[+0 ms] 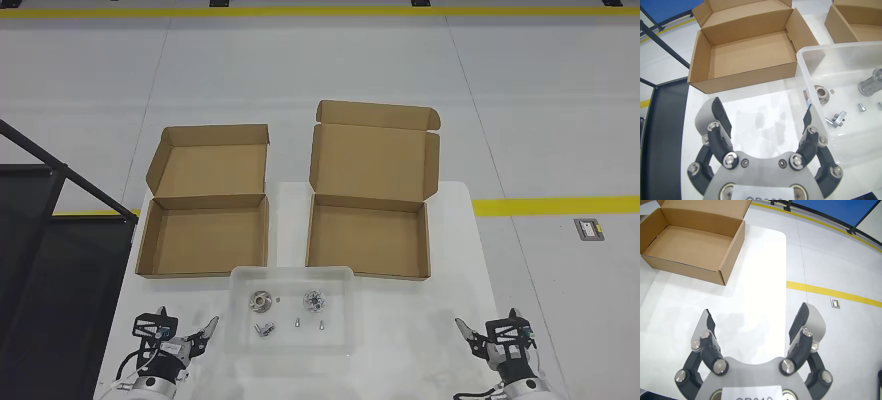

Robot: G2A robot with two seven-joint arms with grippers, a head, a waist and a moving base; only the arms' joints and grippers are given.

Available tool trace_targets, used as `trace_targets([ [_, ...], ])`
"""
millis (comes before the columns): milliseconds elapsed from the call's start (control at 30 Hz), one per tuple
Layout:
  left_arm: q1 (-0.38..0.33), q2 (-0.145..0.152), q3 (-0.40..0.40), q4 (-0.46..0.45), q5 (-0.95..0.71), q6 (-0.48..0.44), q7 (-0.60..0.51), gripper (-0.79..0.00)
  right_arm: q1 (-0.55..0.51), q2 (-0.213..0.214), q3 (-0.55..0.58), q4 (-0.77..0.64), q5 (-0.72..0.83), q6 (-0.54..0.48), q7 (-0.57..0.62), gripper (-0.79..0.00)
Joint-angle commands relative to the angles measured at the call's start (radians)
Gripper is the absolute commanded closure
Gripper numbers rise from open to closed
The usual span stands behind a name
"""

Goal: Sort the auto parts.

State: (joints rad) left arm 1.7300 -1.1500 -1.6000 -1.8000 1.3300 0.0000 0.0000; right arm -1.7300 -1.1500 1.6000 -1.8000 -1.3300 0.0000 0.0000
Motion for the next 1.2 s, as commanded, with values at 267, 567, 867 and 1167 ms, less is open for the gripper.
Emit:
trace_targets([
  [267, 0.000, 0.000, 0.000, 0.000, 0.000, 0.000, 0.000, -0.785, 0.000, 0.000, 0.000, 0.000, 0.000, 0.000, 0.000, -0.784],
  [567, 0.009, -0.002, -0.015, -0.013, -0.017, -0.001, 0.047, -0.785, 0.001, 0.009, -0.001, -0.078, -0.107, -0.113, -0.035, -0.785],
  [867, 0.062, -0.005, -0.120, -0.086, -0.124, -0.033, 0.149, -0.785, 0.058, 0.032, -0.023, -0.334, -0.295, -0.428, -0.004, -0.785],
  [1167, 0.097, -0.007, -0.189, -0.136, -0.223, -0.103, 0.156, -0.785, 0.271, 0.029, -0.301, -0.391, -0.470, -0.636, 0.163, -0.785],
])
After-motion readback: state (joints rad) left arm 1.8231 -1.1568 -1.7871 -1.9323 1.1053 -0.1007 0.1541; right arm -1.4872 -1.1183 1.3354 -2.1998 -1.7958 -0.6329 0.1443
